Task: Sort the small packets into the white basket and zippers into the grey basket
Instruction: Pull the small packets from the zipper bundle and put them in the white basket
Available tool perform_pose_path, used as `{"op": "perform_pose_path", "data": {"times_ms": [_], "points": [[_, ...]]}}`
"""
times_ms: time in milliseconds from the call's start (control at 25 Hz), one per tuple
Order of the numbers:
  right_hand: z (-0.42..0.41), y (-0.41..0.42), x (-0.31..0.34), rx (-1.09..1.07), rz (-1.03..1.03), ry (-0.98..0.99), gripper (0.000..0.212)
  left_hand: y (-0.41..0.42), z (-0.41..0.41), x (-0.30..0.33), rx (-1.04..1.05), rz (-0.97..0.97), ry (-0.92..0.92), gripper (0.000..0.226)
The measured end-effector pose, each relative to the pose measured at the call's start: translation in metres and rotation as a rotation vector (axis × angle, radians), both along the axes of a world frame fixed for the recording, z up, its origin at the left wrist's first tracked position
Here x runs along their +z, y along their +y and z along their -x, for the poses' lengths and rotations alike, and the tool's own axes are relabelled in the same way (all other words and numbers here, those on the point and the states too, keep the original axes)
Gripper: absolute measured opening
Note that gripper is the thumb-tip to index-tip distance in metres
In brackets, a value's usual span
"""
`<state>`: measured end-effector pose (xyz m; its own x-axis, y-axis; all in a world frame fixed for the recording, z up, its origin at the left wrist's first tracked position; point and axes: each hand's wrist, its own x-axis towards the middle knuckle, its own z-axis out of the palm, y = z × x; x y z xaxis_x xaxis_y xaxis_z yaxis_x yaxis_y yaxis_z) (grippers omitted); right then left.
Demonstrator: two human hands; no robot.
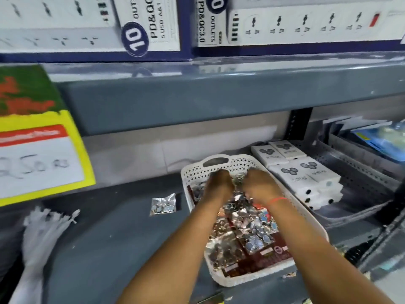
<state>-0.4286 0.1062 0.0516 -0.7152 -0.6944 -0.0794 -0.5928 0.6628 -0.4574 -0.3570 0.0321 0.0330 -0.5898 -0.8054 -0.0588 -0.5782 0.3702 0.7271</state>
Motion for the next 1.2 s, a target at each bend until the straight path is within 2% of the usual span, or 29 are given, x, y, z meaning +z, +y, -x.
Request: {"op": "perform_pose_path", "data": {"times_ms": [80, 160, 240, 320, 400, 440, 520, 640, 720, 840, 920, 960, 1000, 1080, 1200], "points": [[-0.043, -0.041, 0.009, 0.130, 0.252, -0.184, 0.018, -0.036, -0.048, 0.004, 0.244, 0.081, 0.191, 0.016], [-0.088, -0.077, 0.000, 0.272, 0.253, -0.206, 0.014, -0.064, -0.095, -0.008, 0.467, 0.066, 0.286, 0.016], [-0.123, -0.105, -0.027, 0.366, 0.136, -0.222, 0.028, -0.082, -0.128, -0.028, 0.662, -0.262, 0.235, 0.028], [-0.137, -0.120, -0.055, 0.358, 0.041, -0.195, 0.037, -0.091, -0.140, -0.044, 0.637, -0.476, 0.283, 0.033], [-0.141, -0.126, -0.071, 0.297, 0.018, -0.204, 0.039, -0.093, -0.150, -0.049, 0.639, -0.579, 0.326, 0.021], [-0.141, -0.125, -0.076, 0.261, 0.027, -0.207, 0.038, -0.091, -0.148, -0.048, 0.636, -0.635, 0.370, 0.023], [-0.142, -0.123, -0.079, 0.210, 0.069, -0.230, 0.033, -0.088, -0.154, -0.049, 0.656, -0.624, 0.417, 0.032], [-0.143, -0.115, -0.059, 0.187, 0.176, -0.251, 0.029, -0.086, -0.164, -0.037, 0.636, -0.841, 0.534, 0.027], [-0.139, -0.108, -0.034, 0.214, 0.260, -0.281, 0.032, -0.086, -0.162, -0.013, 0.589, -0.877, 0.562, 0.030], [-0.106, -0.080, 0.010, 0.170, 0.456, -0.552, 0.031, -0.076, -0.138, 0.034, 0.434, -0.798, 0.581, 0.028], [-0.065, -0.039, 0.029, 0.143, 0.530, -0.666, 0.022, -0.053, -0.113, 0.053, 0.245, -0.718, 0.515, 0.024], [-0.043, -0.015, 0.033, 0.139, 0.492, -0.685, 0.016, -0.038, -0.099, 0.055, 0.156, -0.693, 0.443, 0.022], [-0.022, 0.008, 0.033, 0.139, 0.395, -0.646, 0.012, -0.022, -0.084, 0.053, 0.073, -0.667, 0.344, 0.019], [0.016, 0.051, 0.027, 0.130, 0.120, -0.448, 0.010, 0.014, -0.054, 0.036, -0.072, -0.621, 0.118, 0.009], [0.042, 0.080, 0.003, 0.105, -0.248, -0.200, 0.020, 0.056, -0.014, 0.001, -0.188, -0.565, -0.169, 0.007]]}}
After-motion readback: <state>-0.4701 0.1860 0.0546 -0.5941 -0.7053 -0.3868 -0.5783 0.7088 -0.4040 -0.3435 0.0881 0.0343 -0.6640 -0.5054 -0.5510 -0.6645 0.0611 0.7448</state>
